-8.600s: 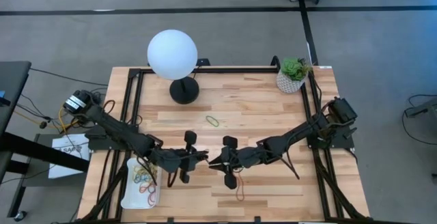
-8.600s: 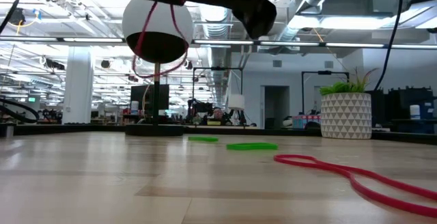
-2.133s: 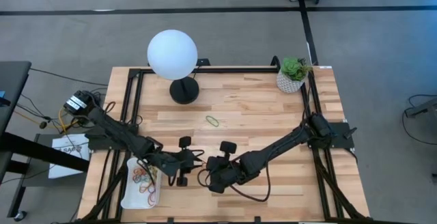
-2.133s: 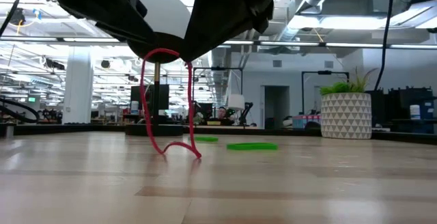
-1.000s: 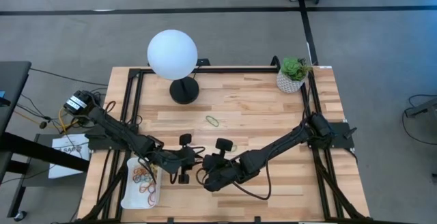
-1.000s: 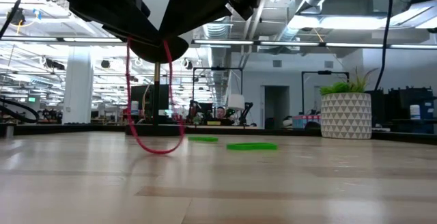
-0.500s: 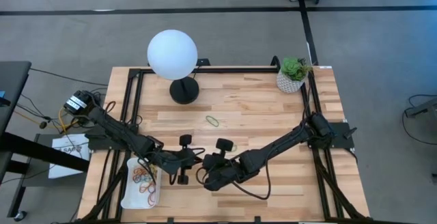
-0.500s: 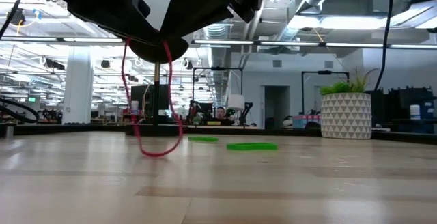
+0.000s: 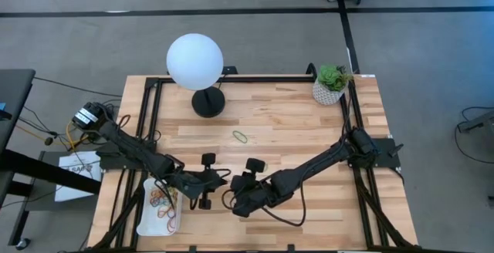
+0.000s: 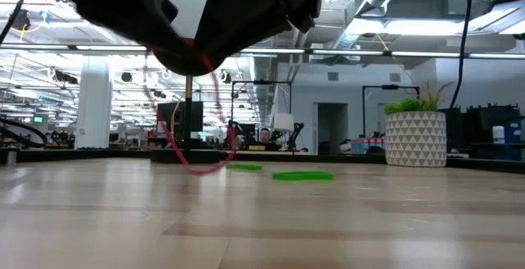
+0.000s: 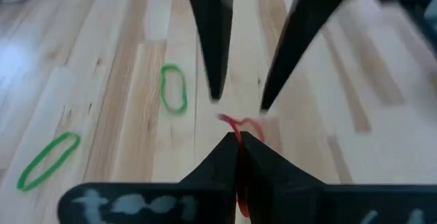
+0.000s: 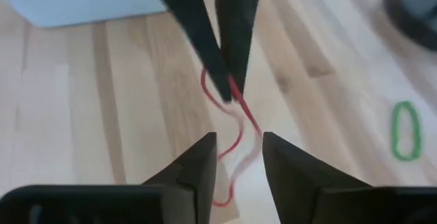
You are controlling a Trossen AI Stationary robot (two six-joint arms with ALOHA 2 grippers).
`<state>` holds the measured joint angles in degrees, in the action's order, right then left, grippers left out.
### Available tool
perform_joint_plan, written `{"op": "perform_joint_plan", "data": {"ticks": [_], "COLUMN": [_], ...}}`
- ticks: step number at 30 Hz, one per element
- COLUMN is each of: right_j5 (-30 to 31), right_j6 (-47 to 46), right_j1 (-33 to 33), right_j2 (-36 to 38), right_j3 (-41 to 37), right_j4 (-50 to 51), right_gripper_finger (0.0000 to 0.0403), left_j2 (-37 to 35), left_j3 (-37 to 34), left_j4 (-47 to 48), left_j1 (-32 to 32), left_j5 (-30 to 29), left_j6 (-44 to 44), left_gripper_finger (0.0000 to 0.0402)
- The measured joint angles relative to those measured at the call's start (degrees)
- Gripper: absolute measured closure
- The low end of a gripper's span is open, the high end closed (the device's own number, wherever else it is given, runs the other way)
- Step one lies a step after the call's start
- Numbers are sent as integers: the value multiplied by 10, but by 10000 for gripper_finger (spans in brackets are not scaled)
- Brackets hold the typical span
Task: Pick and place items into bin
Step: Put the red rubber band into the white bin
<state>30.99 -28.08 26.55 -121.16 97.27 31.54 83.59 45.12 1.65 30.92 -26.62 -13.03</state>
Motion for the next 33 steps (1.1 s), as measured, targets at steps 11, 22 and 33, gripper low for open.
{"op": "perform_joint_plan", "data": {"ticks": [11,22,33], "right_j5": [-106,-101,-100], "right_j6": [0,0,0], "right_j1": [4,-2,-8], "right_j2": [0,0,0], "right_j3": [0,-1,-1], "right_j4": [-1,-3,-5], "right_gripper_finger": [284,284,284], "left_j2": [-84,-242,-250], "left_j3": [0,0,-12], "left_j4": [168,461,548], "left_j1": [67,191,232], "left_j5": [138,334,278], "left_j6": [-120,-401,-610], "left_gripper_finger": [401,401,401]}}
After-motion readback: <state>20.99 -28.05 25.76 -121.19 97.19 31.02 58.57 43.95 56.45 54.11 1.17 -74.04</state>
